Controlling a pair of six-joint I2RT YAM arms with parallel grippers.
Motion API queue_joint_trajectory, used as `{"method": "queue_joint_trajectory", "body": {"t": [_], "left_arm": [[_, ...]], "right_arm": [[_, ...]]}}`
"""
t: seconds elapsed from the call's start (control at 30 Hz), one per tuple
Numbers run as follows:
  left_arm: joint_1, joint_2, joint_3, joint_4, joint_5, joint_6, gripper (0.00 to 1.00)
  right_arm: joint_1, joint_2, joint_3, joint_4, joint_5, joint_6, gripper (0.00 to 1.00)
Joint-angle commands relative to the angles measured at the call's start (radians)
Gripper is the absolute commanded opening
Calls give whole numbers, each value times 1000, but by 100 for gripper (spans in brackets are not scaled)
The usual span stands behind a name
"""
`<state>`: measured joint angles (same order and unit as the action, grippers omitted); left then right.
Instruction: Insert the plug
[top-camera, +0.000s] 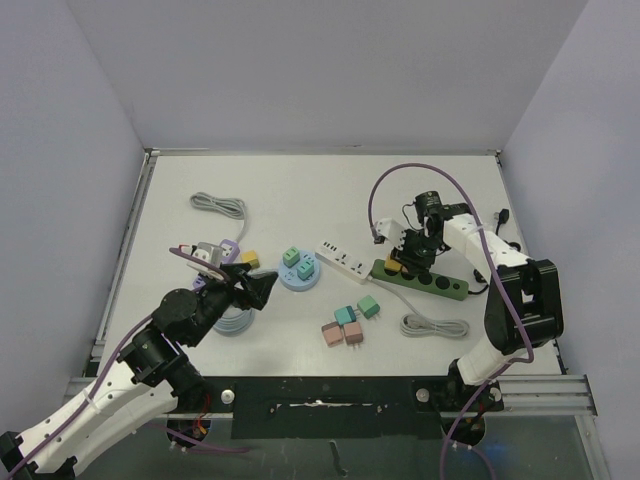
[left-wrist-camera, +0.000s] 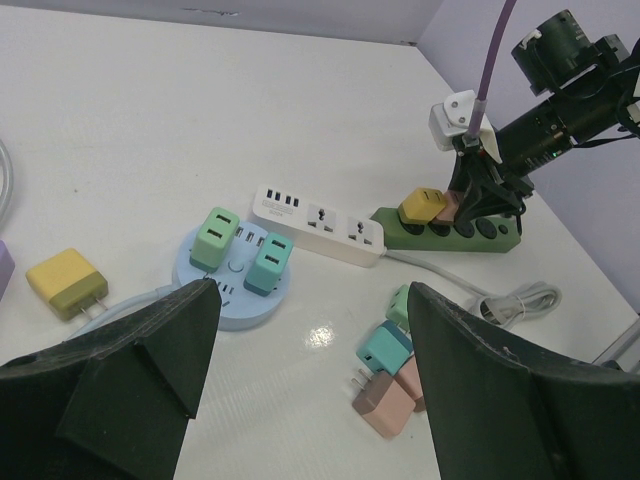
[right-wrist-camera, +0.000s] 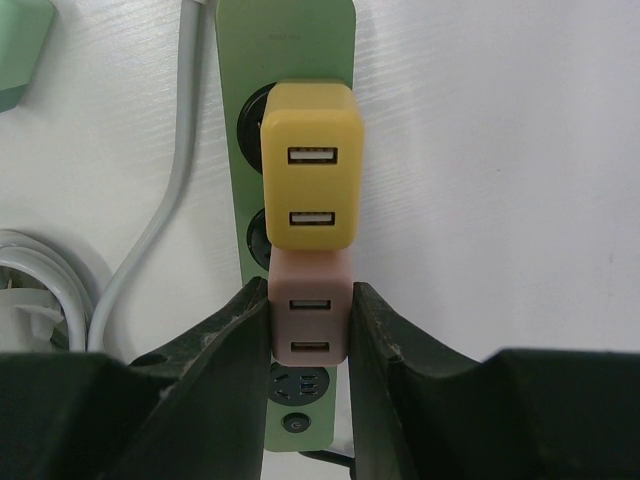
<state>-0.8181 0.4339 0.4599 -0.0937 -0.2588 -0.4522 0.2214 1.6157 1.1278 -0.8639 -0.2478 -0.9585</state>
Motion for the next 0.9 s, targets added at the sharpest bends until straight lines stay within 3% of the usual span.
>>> {"method": "queue_joint_trajectory", "body": {"t": [0.0,0.27,0.47,0.73,0.87], "left_arm": [[4,-16,8,30,-8,-3,75],[3,-24,8,23,-18,-2,75],[3,-22,8,20,-26,0,75],[4,-15,10,20,-23,1,75],[3,-17,10,18,-23,1,75]], "right_arm": [[-14,100,-29,45,-7,-19,0],[-16,258,14,56,36,5,0],[15,286,-53,143,101,20,0],[18,380,-12,148,76,53,0],[33,349,5,146,31,64,0]]}}
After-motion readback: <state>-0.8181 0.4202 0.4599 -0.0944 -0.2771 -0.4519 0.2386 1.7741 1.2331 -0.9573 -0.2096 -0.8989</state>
